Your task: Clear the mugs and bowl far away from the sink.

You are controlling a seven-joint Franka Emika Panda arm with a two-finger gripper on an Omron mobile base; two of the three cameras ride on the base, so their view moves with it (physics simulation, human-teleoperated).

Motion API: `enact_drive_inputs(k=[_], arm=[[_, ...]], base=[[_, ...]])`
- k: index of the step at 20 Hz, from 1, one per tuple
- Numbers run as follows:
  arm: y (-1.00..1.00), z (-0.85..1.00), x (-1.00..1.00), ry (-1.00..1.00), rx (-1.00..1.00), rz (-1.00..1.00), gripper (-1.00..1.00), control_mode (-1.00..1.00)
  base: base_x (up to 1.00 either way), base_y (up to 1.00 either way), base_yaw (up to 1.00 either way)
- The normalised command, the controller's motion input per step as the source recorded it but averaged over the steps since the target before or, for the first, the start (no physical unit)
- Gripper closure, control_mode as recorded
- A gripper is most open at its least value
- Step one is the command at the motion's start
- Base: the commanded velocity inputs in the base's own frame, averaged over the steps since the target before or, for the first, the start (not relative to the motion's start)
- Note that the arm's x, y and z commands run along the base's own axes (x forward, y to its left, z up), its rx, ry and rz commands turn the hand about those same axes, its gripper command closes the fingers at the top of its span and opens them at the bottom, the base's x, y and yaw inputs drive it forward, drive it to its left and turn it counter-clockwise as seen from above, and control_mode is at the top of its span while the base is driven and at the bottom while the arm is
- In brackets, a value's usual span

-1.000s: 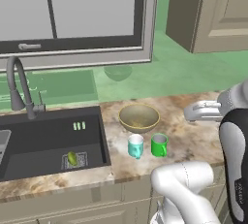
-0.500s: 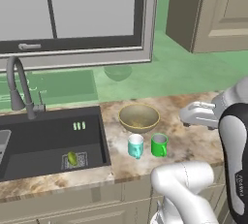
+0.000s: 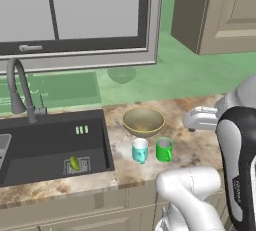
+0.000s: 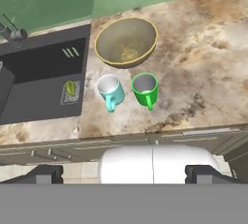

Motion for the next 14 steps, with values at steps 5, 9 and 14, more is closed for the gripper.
enact_drive_inputs(k=[5,9,14], arm=[[0.0,0.0,-0.03,0.0,-0.18,0.0,-1.0,-1.0],[0.0,-0.02,0.0,0.03,-0.15,0.0,-1.0,-1.0],[0.0,-0.04,0.0,0.05,-0.12,0.0,-1.0,-1.0]], base=[[0.0,0.0,0.0],[0.0,0.0,0.0],[0.0,0.0,0.0]])
